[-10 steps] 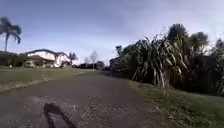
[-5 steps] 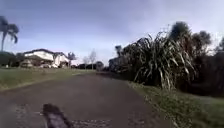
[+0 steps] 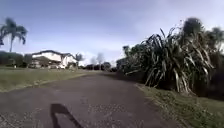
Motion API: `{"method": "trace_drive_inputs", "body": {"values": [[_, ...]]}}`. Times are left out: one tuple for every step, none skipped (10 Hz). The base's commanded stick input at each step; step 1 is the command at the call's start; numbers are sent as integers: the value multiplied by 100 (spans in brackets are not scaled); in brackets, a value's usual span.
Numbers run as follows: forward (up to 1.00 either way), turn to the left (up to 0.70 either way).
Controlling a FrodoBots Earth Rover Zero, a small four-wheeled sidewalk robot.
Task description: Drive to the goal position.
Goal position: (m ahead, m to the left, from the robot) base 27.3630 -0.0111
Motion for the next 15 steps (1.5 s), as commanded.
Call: {"method": "trace_drive_inputs", "body": {"values": [[100, 0], [100, 0], [100, 0], [100, 0], [100, 0], [100, 0], [100, 0], [100, 0], [100, 0], [100, 0], [100, 0], [100, 0], [100, 0], [100, 0], [100, 0]]}}
